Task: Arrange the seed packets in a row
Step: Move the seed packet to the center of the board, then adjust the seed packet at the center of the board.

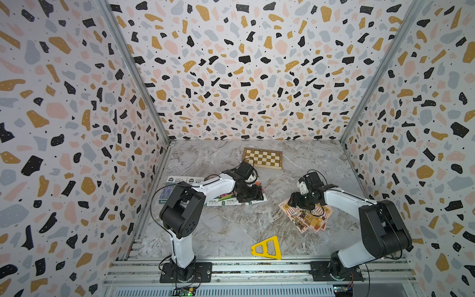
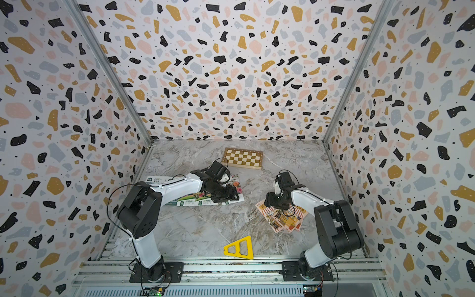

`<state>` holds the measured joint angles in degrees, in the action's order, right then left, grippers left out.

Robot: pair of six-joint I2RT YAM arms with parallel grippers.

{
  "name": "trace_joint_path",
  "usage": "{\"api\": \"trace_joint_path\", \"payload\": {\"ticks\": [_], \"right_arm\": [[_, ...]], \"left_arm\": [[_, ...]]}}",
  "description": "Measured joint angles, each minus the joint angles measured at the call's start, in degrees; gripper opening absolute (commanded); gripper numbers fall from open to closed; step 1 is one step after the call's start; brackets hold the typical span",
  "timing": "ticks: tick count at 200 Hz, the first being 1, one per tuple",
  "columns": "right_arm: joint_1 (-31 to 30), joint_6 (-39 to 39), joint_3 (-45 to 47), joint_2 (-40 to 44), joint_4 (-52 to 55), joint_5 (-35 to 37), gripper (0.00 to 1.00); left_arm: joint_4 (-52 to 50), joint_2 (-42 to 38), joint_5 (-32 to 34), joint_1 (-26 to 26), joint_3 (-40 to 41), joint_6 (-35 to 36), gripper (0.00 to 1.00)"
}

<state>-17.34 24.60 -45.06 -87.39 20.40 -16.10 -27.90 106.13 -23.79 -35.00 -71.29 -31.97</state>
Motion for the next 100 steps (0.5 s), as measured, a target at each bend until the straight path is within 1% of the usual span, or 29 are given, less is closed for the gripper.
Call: {"api": "trace_joint_path", "payload": {"ticks": [38, 81, 100], "right_arm": [[-0.9, 0.5, -1.8, -0.1, 0.2, -0.3, 0.66], [-2.8, 1.3, -5.0, -1.8, -1.8, -2.4, 0.66], [-3.7, 1.5, -5.8, -3.5, -2.9, -4.5, 0.64]], "left_arm": [[-2.1, 0.9, 2.1, 0.0, 0.0, 1.6, 0.77], [-5.4, 2.2, 4.6, 0.0, 0.0, 4.1, 0.78], [-6.9, 2.1, 6.4, 0.0, 0.0, 4.9, 0.78]]}}
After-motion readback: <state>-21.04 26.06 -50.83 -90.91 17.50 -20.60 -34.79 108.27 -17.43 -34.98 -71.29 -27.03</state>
